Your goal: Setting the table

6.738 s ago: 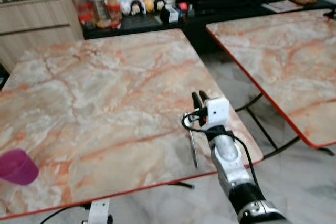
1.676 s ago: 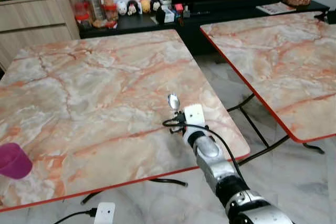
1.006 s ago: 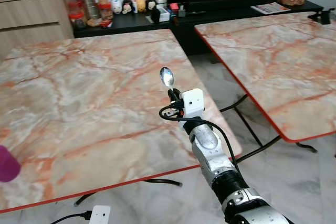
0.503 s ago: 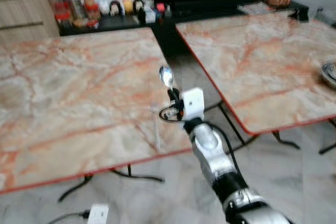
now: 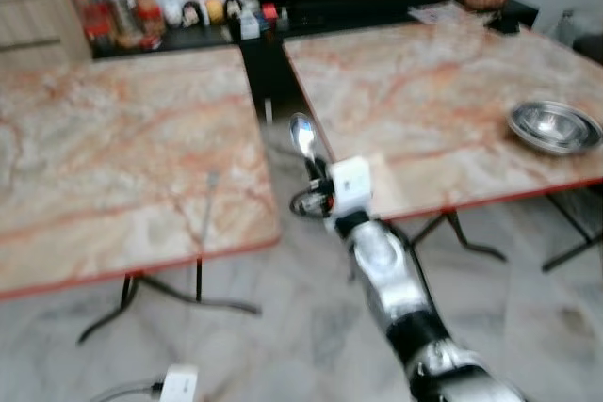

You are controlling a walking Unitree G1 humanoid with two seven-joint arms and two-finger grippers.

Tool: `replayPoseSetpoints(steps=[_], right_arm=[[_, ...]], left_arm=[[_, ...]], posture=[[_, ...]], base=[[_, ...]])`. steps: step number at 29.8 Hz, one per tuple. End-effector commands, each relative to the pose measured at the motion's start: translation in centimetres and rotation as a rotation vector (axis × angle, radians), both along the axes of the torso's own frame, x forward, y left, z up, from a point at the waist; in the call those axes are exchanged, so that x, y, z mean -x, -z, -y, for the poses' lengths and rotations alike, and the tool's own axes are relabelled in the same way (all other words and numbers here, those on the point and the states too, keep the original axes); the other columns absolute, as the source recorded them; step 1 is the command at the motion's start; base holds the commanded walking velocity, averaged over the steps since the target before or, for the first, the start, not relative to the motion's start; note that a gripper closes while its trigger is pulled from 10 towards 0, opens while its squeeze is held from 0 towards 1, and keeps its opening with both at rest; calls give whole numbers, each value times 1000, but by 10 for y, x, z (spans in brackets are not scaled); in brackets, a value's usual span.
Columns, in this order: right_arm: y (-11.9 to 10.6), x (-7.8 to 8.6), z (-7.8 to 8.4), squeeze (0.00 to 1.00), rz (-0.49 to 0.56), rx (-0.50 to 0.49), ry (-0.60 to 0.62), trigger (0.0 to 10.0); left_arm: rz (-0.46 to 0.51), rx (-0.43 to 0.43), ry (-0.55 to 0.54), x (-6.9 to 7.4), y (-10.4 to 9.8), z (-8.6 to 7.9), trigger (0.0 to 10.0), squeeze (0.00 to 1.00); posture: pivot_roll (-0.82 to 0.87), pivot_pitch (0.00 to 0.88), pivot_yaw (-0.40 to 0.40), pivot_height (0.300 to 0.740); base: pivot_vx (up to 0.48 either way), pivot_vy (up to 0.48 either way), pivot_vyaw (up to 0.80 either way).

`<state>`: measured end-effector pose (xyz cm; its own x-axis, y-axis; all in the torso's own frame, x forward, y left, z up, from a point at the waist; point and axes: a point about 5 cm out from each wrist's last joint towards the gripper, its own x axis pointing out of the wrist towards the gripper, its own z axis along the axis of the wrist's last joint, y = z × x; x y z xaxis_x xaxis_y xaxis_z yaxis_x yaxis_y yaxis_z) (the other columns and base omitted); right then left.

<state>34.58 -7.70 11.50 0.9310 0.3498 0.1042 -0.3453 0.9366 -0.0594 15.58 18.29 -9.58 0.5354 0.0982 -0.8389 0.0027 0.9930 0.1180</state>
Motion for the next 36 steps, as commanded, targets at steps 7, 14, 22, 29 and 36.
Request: replayPoseSetpoints(steps=[7,14,22,29,36], right_arm=[[-6,0,-10,0,21,-7,-22,10000],[-3,-1,-8,0,1,-7,-17,10000],[-3,-1,-7,0,10,8,-13,10000],[-3,-2,-6,0,-3,-12,-2,10000],[-4,-2,-6,0,8,9,-8,10000]], left_arm=[[-11,-12,-8,3,1,-7,10000,0],[14,16,-29,1,-1,-5,10000,0],[34,33,-57,2,-1,-6,10000,0],[42,33,-56,-1,-2,-6,10000,0],[40,33,-53,-2,-2,-5,10000,0]], posture=[[-33,0,24,740],[-24,0,17,740],[-28,0,20,740],[-28,0,20,740],[-30,0,20,740]], base=[[0,-428,0],[0,-104,0],[40,0,59],[393,0,212],[414,0,0]])
